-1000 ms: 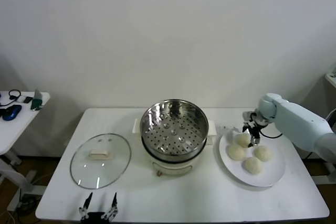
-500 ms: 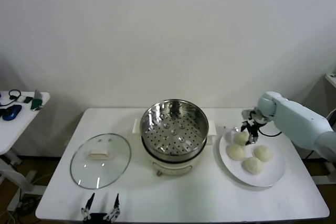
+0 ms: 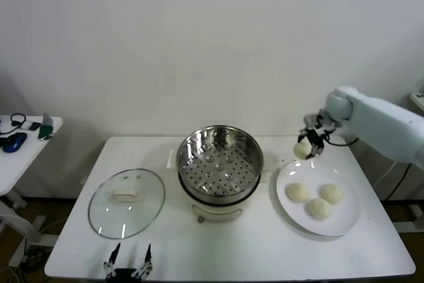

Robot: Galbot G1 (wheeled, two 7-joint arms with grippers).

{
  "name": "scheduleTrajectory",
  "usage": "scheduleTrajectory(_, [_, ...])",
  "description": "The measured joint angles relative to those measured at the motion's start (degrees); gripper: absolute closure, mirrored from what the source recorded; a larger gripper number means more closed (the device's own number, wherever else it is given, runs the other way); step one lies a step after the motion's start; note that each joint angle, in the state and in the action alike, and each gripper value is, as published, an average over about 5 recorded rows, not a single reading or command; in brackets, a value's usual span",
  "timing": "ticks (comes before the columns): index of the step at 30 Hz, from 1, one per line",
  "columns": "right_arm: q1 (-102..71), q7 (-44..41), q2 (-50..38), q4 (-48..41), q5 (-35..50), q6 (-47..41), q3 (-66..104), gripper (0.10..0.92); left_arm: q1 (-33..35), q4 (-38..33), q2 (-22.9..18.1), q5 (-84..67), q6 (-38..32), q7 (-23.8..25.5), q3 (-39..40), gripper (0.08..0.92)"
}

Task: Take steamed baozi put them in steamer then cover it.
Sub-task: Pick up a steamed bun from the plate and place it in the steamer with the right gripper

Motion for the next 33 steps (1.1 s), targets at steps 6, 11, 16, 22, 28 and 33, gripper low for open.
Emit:
scheduleTrajectory(6, [10.4, 2.0, 4.4, 8.3, 3.0, 4.6, -5.3, 0.33, -0.3, -0.3, 0.2, 0.1, 0.2, 0.0, 0.0, 0.177])
scheduleTrajectory(11, [13.9, 4.7, 9.1, 13.9, 3.1, 9.1, -7.7, 0.33, -0.4, -0.6, 0.5, 0.1, 0.4, 0.1, 0.0, 0.177])
scheduleTrajectory(16, [13.1, 7.9, 13.1, 15.9, -1.1, 13.3, -8.7, 0.33, -0.4, -0.7, 1.0, 0.0, 0.3, 0.0, -0.4, 0.177])
scheduleTrajectory(22, [8.1, 11.5, 16.5, 13.6, -9.9, 17.7, -8.6, 0.33, -0.4, -0.6, 1.3, -0.4, 0.1, -0.2, -0.4, 0.177])
scheduleTrajectory(28, [2.4, 14.3, 19.3, 8.7, -16.7, 20.8, -7.4, 0.33, -0.5, -0.3, 1.6, -0.4, -0.1, -0.4, -0.3, 0.177])
scheduleTrajectory(33, [-1.5, 15.7, 21.4, 4.1, -20.4, 22.7, -6.6, 0.33, -0.6, 0.1, 1.6, -0.4, -0.3, -0.5, -0.4, 0.177])
